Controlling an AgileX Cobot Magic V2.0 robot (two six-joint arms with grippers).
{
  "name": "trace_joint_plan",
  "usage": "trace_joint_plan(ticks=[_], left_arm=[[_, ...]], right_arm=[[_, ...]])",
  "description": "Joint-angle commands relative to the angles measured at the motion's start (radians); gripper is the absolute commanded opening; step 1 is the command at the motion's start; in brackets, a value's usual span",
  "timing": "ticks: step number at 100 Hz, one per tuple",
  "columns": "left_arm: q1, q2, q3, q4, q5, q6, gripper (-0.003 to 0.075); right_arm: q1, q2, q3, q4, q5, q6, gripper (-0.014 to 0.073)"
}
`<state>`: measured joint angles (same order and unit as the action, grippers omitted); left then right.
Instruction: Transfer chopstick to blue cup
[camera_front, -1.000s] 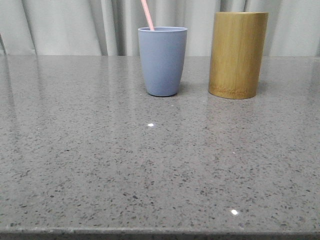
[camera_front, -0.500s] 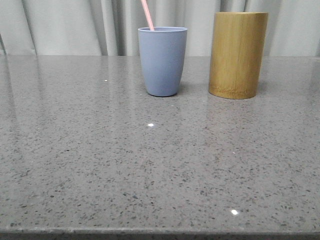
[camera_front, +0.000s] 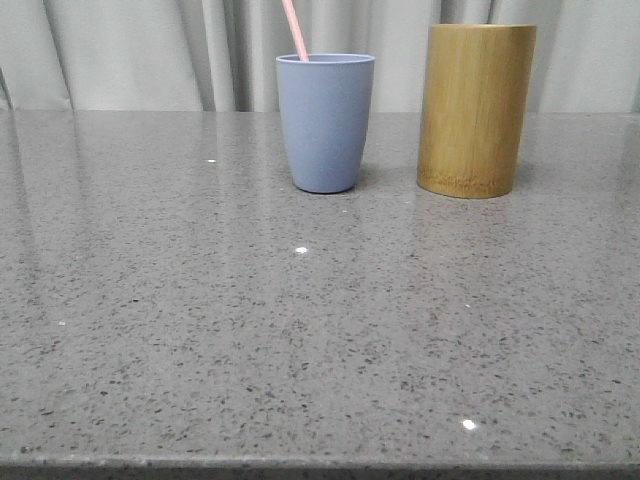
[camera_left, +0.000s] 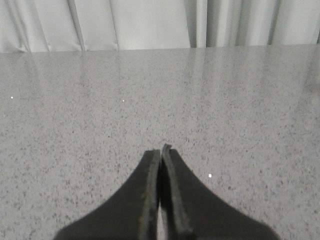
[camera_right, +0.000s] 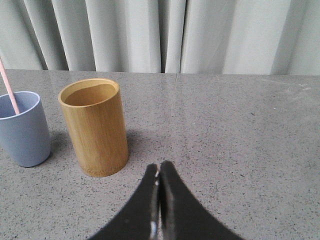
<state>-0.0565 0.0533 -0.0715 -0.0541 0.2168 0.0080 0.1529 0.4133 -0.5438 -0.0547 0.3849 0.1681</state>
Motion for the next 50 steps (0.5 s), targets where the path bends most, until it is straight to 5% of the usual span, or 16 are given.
trace_joint_plan(ticks=[1, 50], left_arm=[[0.002, -0.036, 0.006, 0.0, -0.092, -0.008, -0.0019], [0.007, -0.093, 0.082, 0.001, -0.141, -0.008, -0.0019]], right_arm=[[-0.005, 0.004, -0.026, -0.012, -0.074, -0.004, -0.0097], [-0.005, 0.004, -0.026, -0.012, -0.069, -0.004, -0.0097]])
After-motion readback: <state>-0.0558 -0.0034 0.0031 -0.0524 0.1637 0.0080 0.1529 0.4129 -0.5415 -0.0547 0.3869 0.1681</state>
